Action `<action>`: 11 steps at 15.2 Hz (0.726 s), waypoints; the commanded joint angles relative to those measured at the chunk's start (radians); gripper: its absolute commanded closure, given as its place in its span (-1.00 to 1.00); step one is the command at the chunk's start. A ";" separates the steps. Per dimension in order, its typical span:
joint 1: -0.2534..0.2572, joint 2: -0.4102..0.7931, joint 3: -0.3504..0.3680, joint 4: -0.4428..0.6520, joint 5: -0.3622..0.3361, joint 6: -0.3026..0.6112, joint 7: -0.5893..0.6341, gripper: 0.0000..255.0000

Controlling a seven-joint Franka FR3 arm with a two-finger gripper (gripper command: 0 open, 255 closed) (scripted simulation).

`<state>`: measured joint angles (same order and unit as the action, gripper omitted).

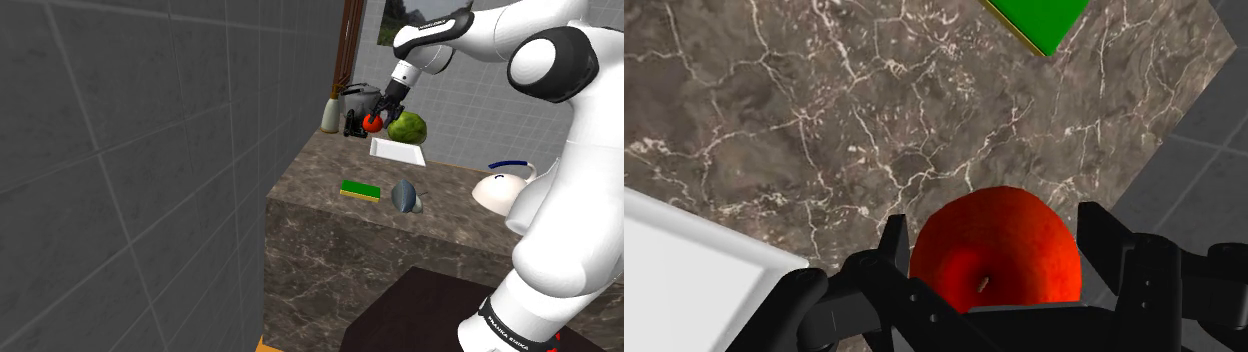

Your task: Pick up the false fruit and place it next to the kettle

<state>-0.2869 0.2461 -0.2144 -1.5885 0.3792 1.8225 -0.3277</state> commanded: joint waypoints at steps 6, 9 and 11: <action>-0.004 -0.002 -0.002 0.088 -0.007 -0.087 0.028 1.00; -0.007 0.001 -0.003 0.132 -0.008 -0.126 0.039 1.00; -0.010 0.005 -0.004 0.164 -0.009 -0.153 0.047 1.00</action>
<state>-0.2961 0.2506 -0.2180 -1.4369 0.3710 1.6814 -0.2851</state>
